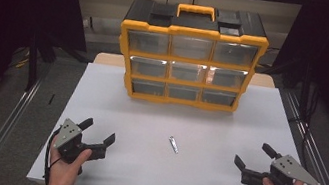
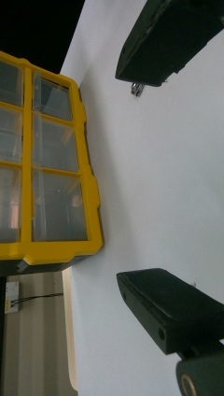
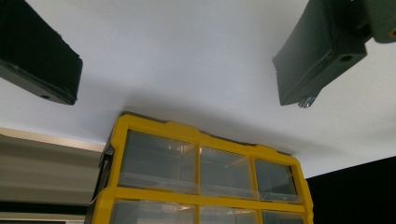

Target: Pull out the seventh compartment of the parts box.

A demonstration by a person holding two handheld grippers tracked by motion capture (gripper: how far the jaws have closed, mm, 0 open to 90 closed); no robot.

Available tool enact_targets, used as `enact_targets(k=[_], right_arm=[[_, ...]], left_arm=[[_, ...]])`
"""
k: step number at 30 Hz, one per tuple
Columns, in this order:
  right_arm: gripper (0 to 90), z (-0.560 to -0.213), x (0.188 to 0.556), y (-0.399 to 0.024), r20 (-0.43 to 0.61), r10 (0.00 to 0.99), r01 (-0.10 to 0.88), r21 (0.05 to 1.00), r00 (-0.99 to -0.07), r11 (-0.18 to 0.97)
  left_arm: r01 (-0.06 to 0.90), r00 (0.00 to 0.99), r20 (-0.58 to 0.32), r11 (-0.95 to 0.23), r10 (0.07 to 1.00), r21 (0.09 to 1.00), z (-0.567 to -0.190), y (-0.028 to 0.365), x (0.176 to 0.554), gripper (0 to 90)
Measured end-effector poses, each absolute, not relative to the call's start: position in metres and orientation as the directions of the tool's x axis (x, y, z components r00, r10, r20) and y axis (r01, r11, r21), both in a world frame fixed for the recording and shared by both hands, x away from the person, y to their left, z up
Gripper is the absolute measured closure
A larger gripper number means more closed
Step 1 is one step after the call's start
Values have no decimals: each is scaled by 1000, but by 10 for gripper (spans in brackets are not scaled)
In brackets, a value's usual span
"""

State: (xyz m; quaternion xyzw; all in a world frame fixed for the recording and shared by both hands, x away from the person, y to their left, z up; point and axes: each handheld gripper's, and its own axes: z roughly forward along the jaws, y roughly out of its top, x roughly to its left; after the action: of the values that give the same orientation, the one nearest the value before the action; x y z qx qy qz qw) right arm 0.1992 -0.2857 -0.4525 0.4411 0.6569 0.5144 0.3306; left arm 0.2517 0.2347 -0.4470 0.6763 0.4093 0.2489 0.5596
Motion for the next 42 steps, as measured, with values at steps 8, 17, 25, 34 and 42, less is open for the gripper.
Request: enact_targets(k=[8, 17, 25, 34, 42], right_arm=[[2, -454, 200, -287, 34, 920, 258, 963, -391, 73], [6, -456, 204, -286, 33, 915, 266, 960, -402, 82], [5, -453, 204, -285, 50, 920, 253, 966, -389, 55], [5, -454, 203, -280, 49, 906, 257, 964, -420, 67], [5, -453, 202, -279, 37, 906, 239, 968, -421, 71]], left_arm=[[276, 539, -119, -41, 834, 960, -447, 235, 252, 42], [296, 552, -95, -89, 829, 951, -445, 233, 253, 45], [252, 548, -9, -154, 836, 955, -442, 228, 248, 53], [207, 526, 45, -179, 849, 962, -442, 215, 261, 53], [137, 575, 129, -251, 808, 958, -442, 196, 266, 52]])
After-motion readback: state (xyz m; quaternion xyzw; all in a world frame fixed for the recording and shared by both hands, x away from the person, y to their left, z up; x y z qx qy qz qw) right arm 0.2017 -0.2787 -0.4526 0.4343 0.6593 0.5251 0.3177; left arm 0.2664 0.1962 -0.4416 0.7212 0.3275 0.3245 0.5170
